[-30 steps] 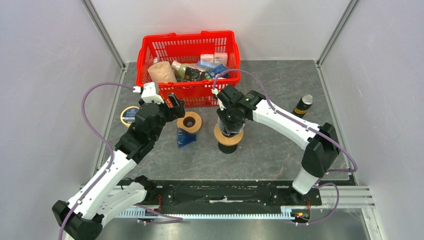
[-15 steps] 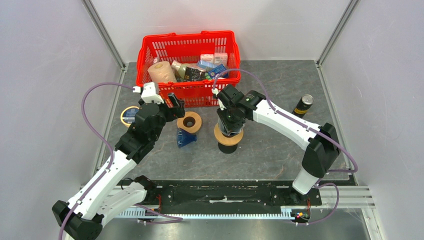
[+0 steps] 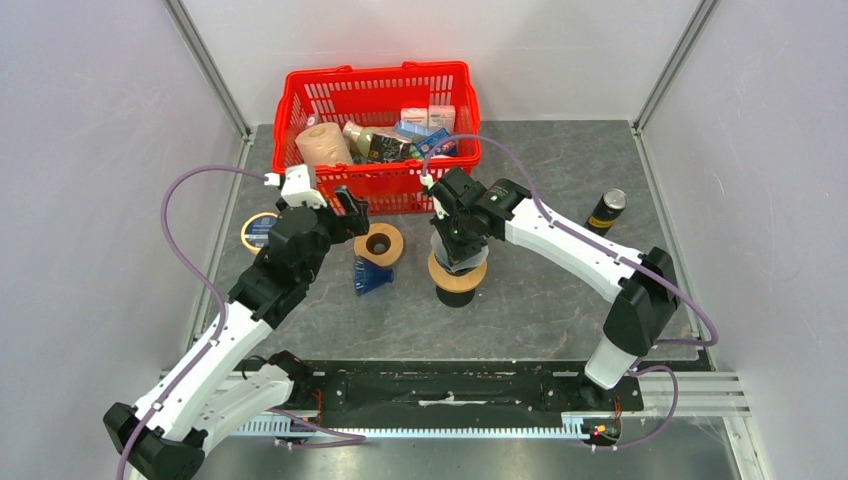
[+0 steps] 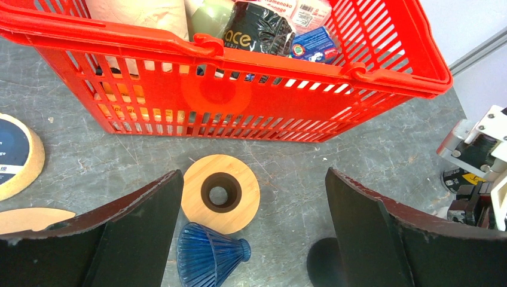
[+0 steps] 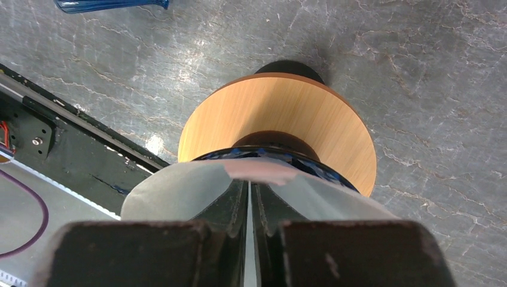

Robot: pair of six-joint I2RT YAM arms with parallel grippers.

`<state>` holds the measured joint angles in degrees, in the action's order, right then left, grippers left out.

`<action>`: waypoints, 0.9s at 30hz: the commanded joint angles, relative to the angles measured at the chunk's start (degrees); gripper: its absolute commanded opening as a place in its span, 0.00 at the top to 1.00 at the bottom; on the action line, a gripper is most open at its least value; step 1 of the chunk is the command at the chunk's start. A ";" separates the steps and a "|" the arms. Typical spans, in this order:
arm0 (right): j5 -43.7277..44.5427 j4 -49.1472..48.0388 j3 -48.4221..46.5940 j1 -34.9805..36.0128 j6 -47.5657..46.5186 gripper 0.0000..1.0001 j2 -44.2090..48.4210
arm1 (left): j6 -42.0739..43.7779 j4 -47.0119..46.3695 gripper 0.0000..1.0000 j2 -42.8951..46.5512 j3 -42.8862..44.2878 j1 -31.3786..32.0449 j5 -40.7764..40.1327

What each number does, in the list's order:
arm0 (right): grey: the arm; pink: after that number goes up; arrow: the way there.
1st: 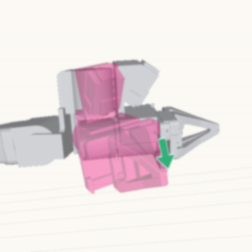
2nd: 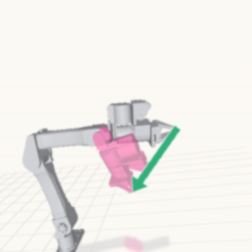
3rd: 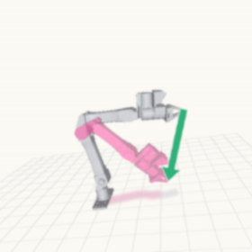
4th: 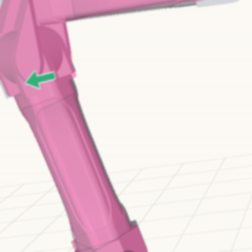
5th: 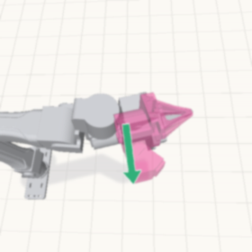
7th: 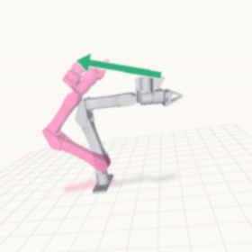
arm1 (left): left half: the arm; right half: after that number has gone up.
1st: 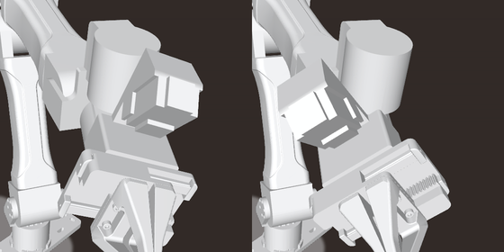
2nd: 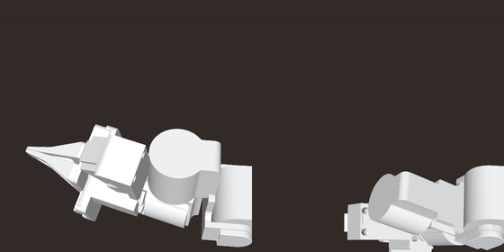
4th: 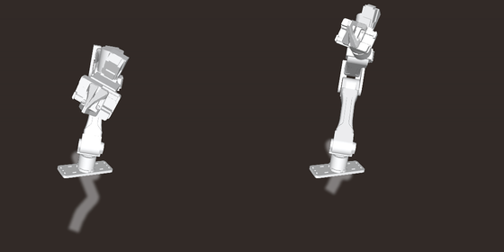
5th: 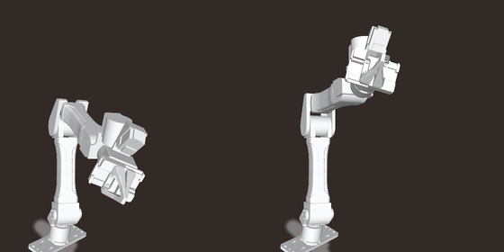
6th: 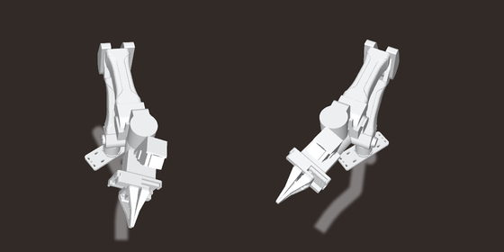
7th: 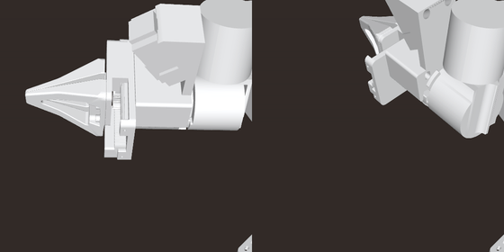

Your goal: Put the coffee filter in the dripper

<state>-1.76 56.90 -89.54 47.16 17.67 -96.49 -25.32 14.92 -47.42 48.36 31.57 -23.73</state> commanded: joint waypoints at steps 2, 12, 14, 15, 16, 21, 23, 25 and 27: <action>1.41 2.10 -4.10 0.59 0.67 0.87 2.68 | 0.29 -1.03 0.05 1.67 0.33 -0.28 -0.97; 4.75 4.09 -8.15 0.57 -0.84 0.77 8.39 | -0.12 -0.94 0.05 2.48 0.16 -0.28 -0.54; 6.85 4.13 -8.58 0.56 -1.32 0.65 10.25 | -0.25 -0.99 0.05 2.44 0.24 -0.25 -0.46; 8.85 4.07 -8.60 0.59 -1.50 0.61 11.48 | -0.33 -0.86 0.05 2.38 0.25 -0.28 -0.49; 11.59 3.98 -8.55 0.48 -1.45 0.53 12.66 | -0.44 -0.78 0.05 2.44 0.33 -0.28 -0.44; 26.03 2.13 -5.07 -0.25 0.83 0.03 19.71 | -1.23 0.00 0.05 2.63 0.51 -0.26 -0.44; 28.87 0.71 -2.60 -1.95 1.83 0.03 22.65 | -1.88 0.41 0.05 2.78 0.51 -0.24 -0.64; 28.96 -0.65 -0.22 -5.43 2.96 0.03 25.23 | -2.71 1.23 0.05 2.88 0.64 -0.28 -1.31; 28.43 -1.41 2.09 -10.59 4.46 0.03 27.09 | -4.10 2.39 0.05 2.61 0.98 -0.28 -1.96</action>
<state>21.17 58.59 -91.24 43.22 18.70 -72.58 -25.80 15.79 -45.45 48.36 31.57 -23.86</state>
